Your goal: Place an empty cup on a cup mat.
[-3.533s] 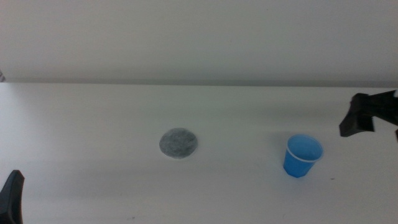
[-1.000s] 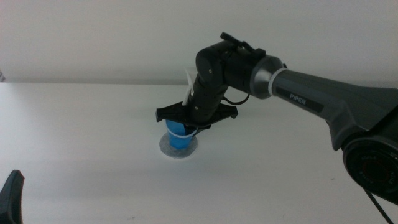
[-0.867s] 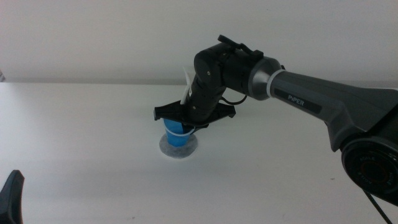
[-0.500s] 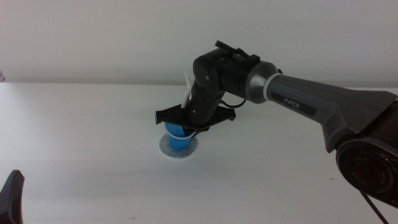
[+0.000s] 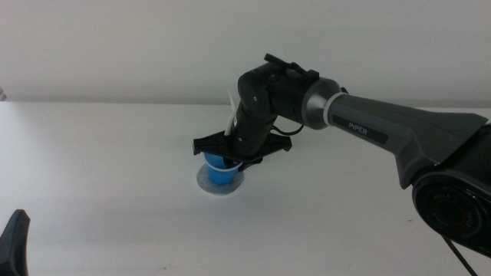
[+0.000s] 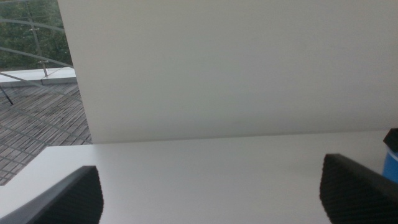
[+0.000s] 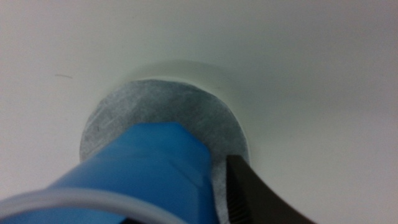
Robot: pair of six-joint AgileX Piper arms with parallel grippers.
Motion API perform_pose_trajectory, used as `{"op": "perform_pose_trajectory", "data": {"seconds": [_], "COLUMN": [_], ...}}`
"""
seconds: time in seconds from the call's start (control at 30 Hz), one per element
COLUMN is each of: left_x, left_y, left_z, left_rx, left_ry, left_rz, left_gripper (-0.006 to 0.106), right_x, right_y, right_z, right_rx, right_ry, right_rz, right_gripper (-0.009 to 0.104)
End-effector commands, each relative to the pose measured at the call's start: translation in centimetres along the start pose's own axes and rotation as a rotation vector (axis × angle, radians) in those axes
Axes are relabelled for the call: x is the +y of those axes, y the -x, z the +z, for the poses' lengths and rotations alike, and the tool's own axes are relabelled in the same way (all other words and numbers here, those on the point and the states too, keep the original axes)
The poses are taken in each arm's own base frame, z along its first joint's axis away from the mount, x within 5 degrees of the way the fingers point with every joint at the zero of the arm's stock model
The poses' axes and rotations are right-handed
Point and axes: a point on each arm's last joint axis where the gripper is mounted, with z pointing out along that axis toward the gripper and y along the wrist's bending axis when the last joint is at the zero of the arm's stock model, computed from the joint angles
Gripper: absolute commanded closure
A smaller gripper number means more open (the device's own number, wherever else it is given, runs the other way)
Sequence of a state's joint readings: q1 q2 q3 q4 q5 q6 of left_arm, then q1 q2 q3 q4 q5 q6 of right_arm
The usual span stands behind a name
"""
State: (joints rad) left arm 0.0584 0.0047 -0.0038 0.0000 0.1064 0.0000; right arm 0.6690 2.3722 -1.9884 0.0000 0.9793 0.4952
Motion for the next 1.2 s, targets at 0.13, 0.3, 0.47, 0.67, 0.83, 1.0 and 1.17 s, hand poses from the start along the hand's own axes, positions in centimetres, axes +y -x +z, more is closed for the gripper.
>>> {"op": "perform_pose_trajectory", "data": {"seconds": [0.13,0.3,0.47,0.67,0.83,1.0,1.17], "left_x": [0.0,0.0,0.0,0.0,0.0,0.0,0.0], "left_y": [-1.1,-1.1,-1.1,-1.1,-1.1,-1.1,-1.1], "left_z": [-0.1,-0.1,-0.1,-0.1,-0.1,-0.1,-0.1], "left_rx": [-0.011,-0.011,-0.011,-0.011,-0.011,-0.011,-0.011], "left_ry": [-0.008,-0.008,-0.008,-0.008,-0.008,-0.008,-0.008], "left_rz": [0.0,0.0,0.0,0.0,0.0,0.0,0.0], "left_gripper": [0.007,0.007,0.007,0.007,0.007,0.007,0.007], "right_x": [0.0,0.2,0.2,-0.5,-3.5,-9.2,-16.0], "right_y": [0.0,0.4,0.9,0.9,-0.5,-5.3,-14.5], "right_z": [-0.2,-2.0,-4.8,-9.1,-15.9,-22.9,-27.8], "right_rx": [-0.002,-0.033,-0.09,-0.126,-0.257,-0.434,-0.66], "right_ry": [0.001,0.018,0.036,0.042,0.058,0.04,-0.028], "right_rz": [0.005,0.005,0.0,0.005,-0.035,-0.168,-0.253], "right_gripper": [0.065,0.057,0.042,0.032,0.021,0.016,0.016]}}
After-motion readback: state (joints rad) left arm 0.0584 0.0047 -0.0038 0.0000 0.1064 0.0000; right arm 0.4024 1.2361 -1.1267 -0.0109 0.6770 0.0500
